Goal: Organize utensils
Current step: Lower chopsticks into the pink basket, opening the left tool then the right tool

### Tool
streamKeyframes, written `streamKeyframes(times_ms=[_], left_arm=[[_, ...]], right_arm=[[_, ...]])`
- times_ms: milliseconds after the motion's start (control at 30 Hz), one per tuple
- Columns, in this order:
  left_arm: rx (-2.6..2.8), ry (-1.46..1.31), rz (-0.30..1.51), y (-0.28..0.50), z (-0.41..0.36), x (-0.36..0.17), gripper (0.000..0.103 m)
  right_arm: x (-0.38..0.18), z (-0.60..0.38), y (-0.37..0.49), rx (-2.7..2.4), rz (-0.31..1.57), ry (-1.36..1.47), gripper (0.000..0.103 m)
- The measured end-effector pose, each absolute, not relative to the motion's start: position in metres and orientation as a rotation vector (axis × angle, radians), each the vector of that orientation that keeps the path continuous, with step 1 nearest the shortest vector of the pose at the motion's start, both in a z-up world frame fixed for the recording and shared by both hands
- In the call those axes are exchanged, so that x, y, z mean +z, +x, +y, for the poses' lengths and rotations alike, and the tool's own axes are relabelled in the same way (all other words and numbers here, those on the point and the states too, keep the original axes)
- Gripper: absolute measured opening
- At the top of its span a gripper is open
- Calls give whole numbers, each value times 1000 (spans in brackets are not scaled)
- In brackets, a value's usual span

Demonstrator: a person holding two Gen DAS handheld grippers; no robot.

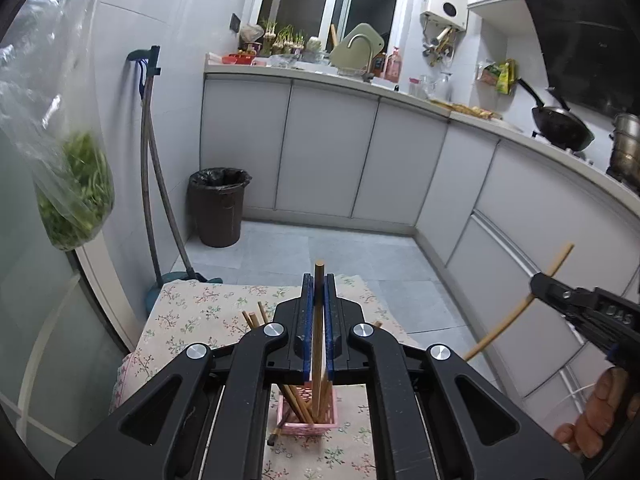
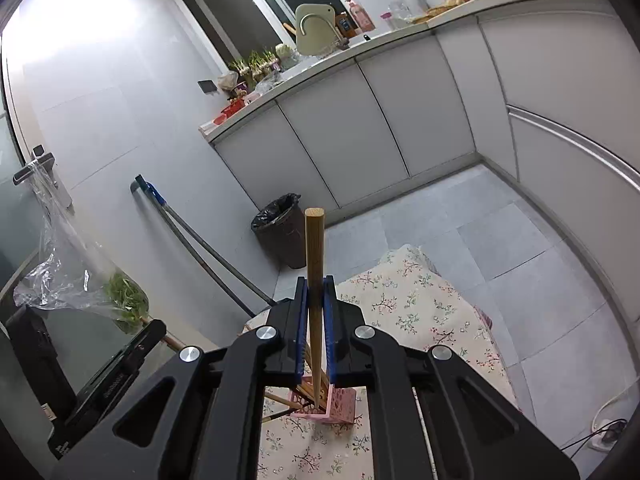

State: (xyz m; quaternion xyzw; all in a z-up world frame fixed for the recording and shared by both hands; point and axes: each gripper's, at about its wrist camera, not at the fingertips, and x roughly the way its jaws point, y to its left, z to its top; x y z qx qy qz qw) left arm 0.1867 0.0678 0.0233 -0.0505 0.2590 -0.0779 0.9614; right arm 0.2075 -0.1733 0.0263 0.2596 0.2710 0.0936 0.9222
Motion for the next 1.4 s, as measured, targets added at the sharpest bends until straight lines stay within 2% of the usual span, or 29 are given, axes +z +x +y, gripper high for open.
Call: streamKeyframes(times_ms=[100, 133, 167, 200, 233, 467, 533, 567, 833, 1400], left_arm=[[-166, -98, 546, 194, 64, 11, 6], [-162, -94, 556, 195, 63, 7, 11], [-152, -94, 566, 196, 63, 4, 18], [-146, -106, 569, 195, 65, 2, 35], [-137, -130, 559, 192, 69, 2, 42], [-46, -179, 479, 162, 97, 17, 50], [-26, -223, 477, 154, 109, 15, 62], [-17, -245, 477, 151, 114, 14, 64], [56, -310, 499, 146, 152, 13, 64], [73, -311, 520, 147, 164, 7, 70]], right_arm=[[23, -171, 210, 193, 565, 528, 8], [22, -170, 210, 194, 566, 525, 8], [22, -170, 210, 196, 567, 522, 8], [22, -169, 210, 198, 567, 518, 8], [22, -168, 209, 198, 566, 513, 8], [22, -164, 208, 201, 567, 509, 8], [20, -162, 209, 204, 572, 508, 8], [19, -160, 210, 207, 576, 506, 8], [5, -130, 222, 210, 601, 466, 8], [-39, -80, 253, 180, 607, 393, 10]])
